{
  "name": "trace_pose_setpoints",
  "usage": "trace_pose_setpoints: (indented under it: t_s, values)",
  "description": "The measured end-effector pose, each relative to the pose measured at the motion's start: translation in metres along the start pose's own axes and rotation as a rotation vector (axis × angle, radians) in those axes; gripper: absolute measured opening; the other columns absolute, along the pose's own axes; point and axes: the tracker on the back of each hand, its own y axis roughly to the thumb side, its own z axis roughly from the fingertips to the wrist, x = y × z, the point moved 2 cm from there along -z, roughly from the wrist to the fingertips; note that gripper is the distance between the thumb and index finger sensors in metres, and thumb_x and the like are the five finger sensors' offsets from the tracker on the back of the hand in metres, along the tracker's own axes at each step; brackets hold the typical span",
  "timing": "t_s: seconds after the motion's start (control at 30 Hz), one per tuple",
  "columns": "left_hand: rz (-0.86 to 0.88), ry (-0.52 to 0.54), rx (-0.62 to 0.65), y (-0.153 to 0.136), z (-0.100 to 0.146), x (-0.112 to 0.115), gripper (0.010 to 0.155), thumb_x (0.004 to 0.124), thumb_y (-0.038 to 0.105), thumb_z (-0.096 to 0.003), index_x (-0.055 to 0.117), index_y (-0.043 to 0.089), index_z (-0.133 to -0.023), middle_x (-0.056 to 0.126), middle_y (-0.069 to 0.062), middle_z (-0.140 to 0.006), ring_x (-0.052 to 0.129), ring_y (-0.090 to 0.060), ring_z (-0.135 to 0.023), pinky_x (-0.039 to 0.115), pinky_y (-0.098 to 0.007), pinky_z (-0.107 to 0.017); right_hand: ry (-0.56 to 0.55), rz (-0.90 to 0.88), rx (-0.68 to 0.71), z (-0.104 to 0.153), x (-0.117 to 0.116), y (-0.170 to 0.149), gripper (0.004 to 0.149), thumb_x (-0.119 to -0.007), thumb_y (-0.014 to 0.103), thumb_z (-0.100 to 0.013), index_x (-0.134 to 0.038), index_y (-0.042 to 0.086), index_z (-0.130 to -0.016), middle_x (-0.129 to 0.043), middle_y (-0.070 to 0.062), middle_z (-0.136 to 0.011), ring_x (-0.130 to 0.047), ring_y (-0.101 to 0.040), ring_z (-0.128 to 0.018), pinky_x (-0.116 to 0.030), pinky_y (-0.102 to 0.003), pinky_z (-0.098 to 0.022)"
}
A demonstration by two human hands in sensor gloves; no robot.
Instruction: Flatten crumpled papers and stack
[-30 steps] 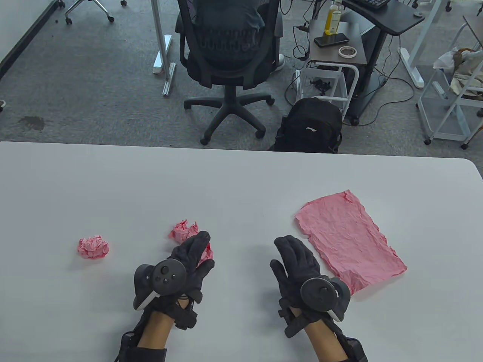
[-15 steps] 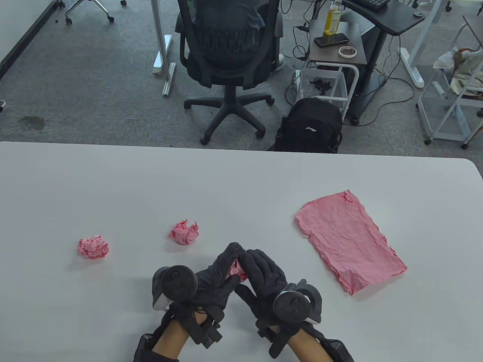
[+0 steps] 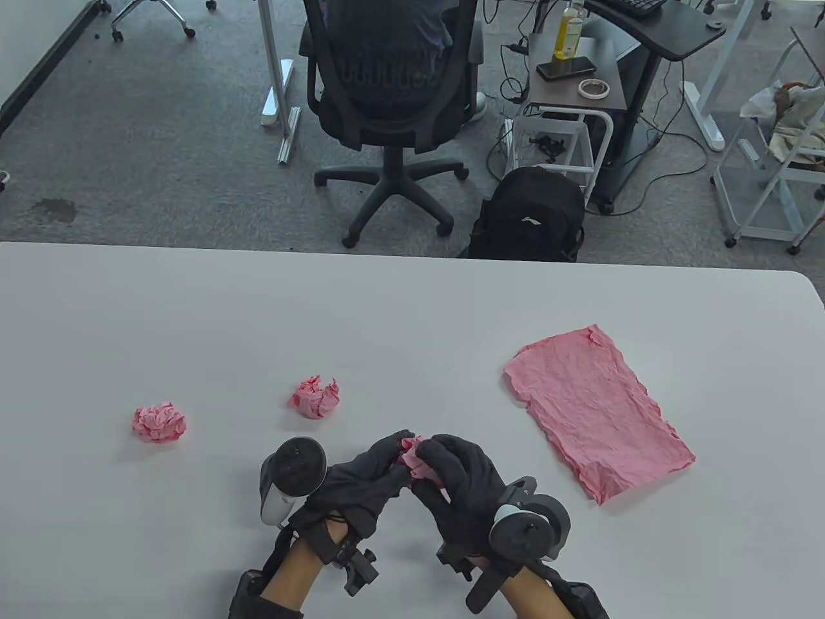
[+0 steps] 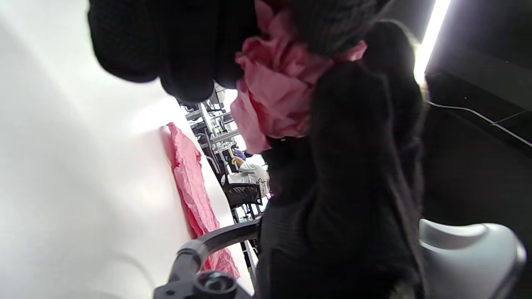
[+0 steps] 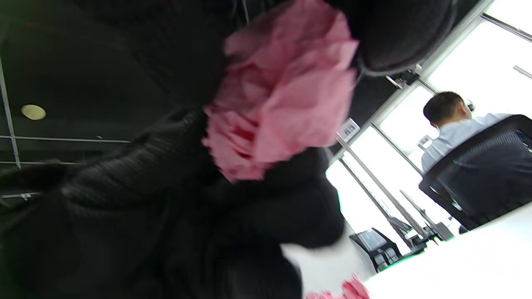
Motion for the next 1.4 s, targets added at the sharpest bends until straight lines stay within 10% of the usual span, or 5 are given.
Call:
trace_pose_setpoints:
  t_s: [0.53, 0.67, 0.9, 1.17, 1.4]
  values:
    - [-0.431, -0.002, 0.091, 0.024, 0.001, 0.024, 0.091, 0.084, 0.053, -0.0508, 0.024, 0.035, -0.116, 0.037, -0.001, -0.117, 0.066, -0.032, -0.105, 0.064, -0.054, -0.074, -0.095, -0.345, -0.143, 0.003, 0.002, -0.010, 0.072, -0.073, 0.039, -0.053, -0.034, 0.010, -0.105, -0.073, -0.025, -0.097, -0.081, -0.054, -0.079, -0.071, -0.062, -0.054]
    - [-0.546, 0.126, 0.122, 0.031, 0.005, 0.016, 0.078, 0.082, 0.049, -0.0516, 0.041, 0.031, -0.115, 0.058, -0.002, -0.111, 0.083, -0.027, -0.095, 0.073, -0.050, -0.070, -0.051, -0.425, -0.206, 0.005, -0.005, -0.019, 0.074, -0.073, 0.043, -0.053, -0.032, 0.008, -0.105, -0.073, -0.024, -0.098, -0.084, -0.054, -0.076, -0.074, -0.061, -0.051]
    - [-0.413, 0.121, 0.081, 0.023, 0.004, 0.011, 0.074, 0.086, 0.049, -0.0490, 0.051, 0.030, -0.111, 0.060, -0.001, -0.100, 0.079, -0.022, -0.078, 0.070, -0.049, -0.069, -0.055, -0.460, -0.334, 0.006, -0.002, -0.027, 0.068, -0.076, 0.041, -0.052, -0.046, 0.009, -0.105, -0.079, -0.022, -0.090, -0.088, -0.046, -0.070, -0.071, -0.061, -0.050]
    - [-0.393, 0.184, 0.029, 0.011, 0.006, -0.003, 0.071, 0.080, 0.063, -0.0462, 0.063, 0.026, -0.105, 0.080, 0.002, -0.085, 0.091, -0.020, -0.064, 0.079, -0.048, -0.060, -0.078, -0.259, -0.079, 0.003, 0.004, -0.002, 0.071, -0.078, 0.036, -0.052, -0.038, 0.018, -0.108, -0.065, -0.020, -0.100, -0.076, -0.047, -0.082, -0.063, -0.064, -0.059]
    - [-0.088, 0.106, -0.010, -0.003, 0.004, -0.006, 0.066, 0.074, 0.064, -0.0499, 0.066, 0.024, -0.103, 0.073, -0.001, -0.096, 0.087, -0.028, -0.080, 0.072, -0.054, -0.067, -0.077, -0.380, -0.095, 0.001, 0.009, -0.011, 0.060, -0.081, 0.033, -0.051, -0.052, 0.021, -0.102, -0.068, -0.021, -0.094, -0.079, -0.043, -0.076, -0.061, -0.065, -0.059]
